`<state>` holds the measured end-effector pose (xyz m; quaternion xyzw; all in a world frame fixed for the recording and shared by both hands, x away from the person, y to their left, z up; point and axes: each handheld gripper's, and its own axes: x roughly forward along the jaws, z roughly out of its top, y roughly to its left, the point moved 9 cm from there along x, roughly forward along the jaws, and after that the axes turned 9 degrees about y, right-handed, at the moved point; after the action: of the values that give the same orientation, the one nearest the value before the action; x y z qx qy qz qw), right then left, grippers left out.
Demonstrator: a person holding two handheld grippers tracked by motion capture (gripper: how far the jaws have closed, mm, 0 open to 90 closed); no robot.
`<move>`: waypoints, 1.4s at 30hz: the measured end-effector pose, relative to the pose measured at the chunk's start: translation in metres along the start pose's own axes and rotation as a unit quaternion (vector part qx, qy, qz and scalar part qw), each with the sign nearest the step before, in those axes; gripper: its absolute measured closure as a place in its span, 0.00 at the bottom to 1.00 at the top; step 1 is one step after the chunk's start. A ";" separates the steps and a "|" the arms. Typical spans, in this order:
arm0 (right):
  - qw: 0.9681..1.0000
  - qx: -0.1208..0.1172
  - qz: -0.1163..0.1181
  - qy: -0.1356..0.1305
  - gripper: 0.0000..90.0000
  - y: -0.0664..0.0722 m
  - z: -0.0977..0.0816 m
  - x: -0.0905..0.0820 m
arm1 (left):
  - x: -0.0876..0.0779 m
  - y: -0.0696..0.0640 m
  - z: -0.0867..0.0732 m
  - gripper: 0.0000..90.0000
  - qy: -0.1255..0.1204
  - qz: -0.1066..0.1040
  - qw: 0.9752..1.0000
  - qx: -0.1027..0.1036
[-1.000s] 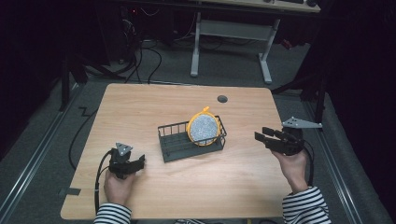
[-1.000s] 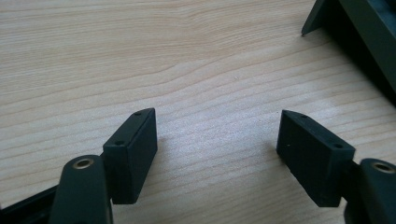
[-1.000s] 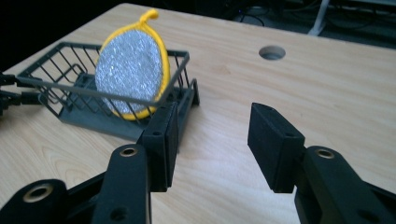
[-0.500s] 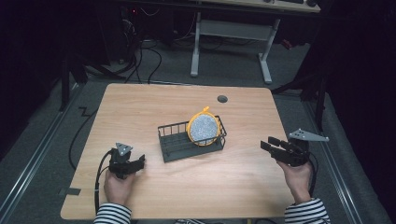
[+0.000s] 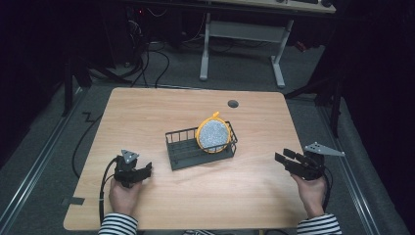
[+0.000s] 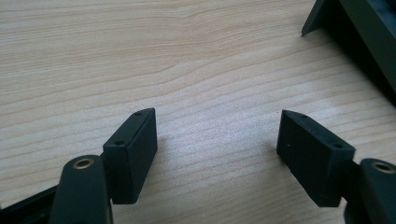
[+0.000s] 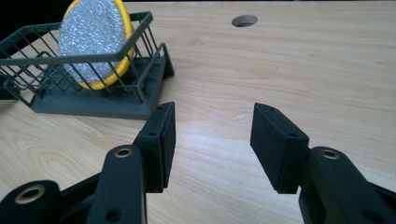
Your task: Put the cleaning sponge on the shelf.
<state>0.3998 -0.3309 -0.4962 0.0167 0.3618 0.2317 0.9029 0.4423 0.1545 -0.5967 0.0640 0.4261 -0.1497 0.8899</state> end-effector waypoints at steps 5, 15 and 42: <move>1.000 0.007 -0.003 0.001 0.56 -0.005 -0.008 0.006 | 0.000 0.000 0.000 0.33 0.000 0.000 1.000 0.000; 1.000 0.024 -0.006 0.016 0.56 -0.008 -0.023 0.021 | 0.000 0.000 0.000 0.33 0.000 0.000 1.000 0.000; 0.995 -0.025 -0.072 0.071 0.52 -0.007 -0.049 0.065 | 0.000 0.000 0.000 0.33 0.000 0.000 1.000 0.000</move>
<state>0.4112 -0.3161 -0.5761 -0.0485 0.4191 0.1762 0.8894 0.4423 0.1544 -0.5967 0.0640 0.4260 -0.1495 0.8900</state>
